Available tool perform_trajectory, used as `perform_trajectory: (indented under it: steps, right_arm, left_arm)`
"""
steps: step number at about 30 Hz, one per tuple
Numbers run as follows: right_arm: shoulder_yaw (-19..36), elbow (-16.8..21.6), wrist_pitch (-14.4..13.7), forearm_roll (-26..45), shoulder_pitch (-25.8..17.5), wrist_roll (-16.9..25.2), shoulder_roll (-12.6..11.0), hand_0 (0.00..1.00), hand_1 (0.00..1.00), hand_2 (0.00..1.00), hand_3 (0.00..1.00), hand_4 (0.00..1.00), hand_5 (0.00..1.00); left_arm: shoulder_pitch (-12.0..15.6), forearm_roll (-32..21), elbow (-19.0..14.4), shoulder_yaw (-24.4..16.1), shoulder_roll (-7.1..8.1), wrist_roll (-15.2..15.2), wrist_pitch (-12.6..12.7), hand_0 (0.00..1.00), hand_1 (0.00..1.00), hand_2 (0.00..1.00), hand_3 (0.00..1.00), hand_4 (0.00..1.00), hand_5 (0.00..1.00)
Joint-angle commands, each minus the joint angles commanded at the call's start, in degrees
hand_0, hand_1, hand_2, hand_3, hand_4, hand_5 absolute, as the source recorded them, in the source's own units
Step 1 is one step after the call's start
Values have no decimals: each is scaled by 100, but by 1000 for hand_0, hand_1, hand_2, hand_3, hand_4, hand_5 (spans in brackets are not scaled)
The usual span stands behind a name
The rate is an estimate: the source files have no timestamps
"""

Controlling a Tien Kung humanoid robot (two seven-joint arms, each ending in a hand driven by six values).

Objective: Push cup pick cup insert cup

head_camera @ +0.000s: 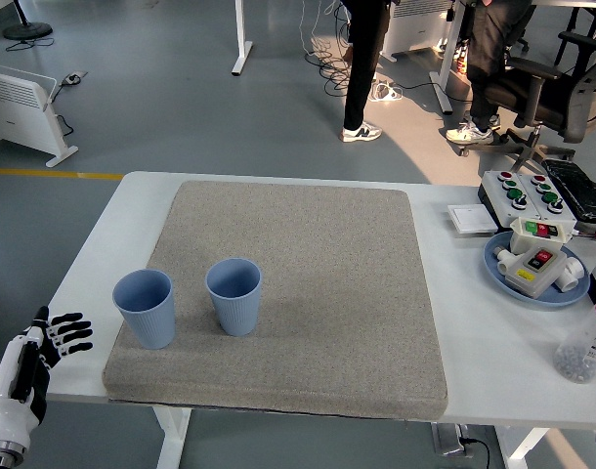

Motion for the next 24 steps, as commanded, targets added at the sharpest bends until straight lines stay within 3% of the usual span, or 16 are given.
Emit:
perform_trajectory:
  steps: [4, 11, 12, 13, 24]
  right_arm:
    - [13, 3, 2, -23, -12, -8, 1, 523, 544, 618, 563, 113, 444]
    - [30, 6, 6, -52, -37, -19, 0, 523, 544, 618, 563, 113, 444]
    - [29, 7, 8, -49, -41, -20, -1, 523, 544, 618, 563, 113, 444]
    - [28, 9, 10, -47, -45, -21, -2, 523, 544, 618, 563, 113, 444]
    - [-23, 13, 4, 40, -42, -24, 6, 523, 544, 619, 563, 112, 443]
  left_arm:
    - [24, 475, 36, 167, 7, -40, -24, 449, 511, 489, 440, 584, 998]
    - [-34, 622, 61, 411, 33, -99, -18, 465, 512, 488, 439, 586, 998]
    - [-75, 607, 75, 441, 29, -102, -6, 465, 512, 488, 439, 586, 998]
    - [-112, 593, 88, 467, 25, -104, 5, 549, 524, 494, 444, 588, 998]
    - [-600, 599, 478, 713, 26, -35, -4, 573, 533, 500, 450, 583, 998]
